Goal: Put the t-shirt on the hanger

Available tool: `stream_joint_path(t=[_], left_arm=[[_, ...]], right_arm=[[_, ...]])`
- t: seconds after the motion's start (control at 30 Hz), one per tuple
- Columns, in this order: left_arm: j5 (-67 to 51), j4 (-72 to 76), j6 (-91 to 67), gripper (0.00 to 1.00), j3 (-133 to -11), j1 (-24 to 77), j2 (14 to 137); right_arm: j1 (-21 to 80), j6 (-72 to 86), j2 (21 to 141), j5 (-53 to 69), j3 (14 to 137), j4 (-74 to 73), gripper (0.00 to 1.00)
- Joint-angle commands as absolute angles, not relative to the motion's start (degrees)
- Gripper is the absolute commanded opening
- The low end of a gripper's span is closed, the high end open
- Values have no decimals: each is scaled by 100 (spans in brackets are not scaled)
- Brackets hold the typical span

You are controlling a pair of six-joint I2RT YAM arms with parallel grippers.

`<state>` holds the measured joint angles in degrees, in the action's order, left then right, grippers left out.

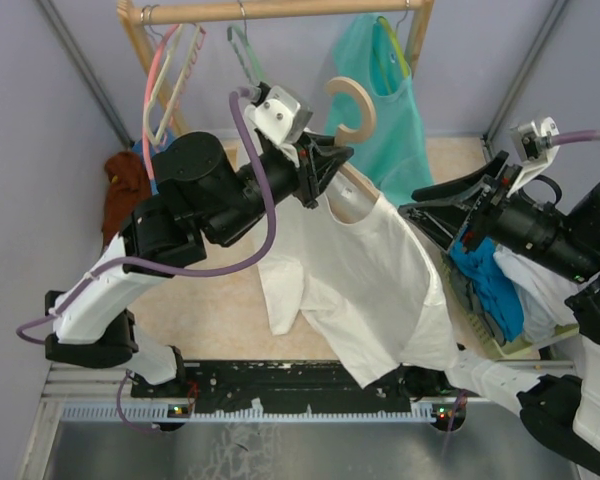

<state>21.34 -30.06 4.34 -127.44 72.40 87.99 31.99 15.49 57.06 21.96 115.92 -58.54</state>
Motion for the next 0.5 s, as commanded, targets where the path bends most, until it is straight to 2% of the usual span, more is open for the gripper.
stream_joint_path(t=[0.0, 0.47], left_arm=[[2189, -2907, 412, 15, -12872, 7269, 8889], [2153, -2891, 394, 16, -13068, 7273, 9086]], right_arm=[[3190, 1521, 5553, 2107, 11702, -5701, 44], [3190, 1441, 5600, 2138, 11663, -6077, 41]])
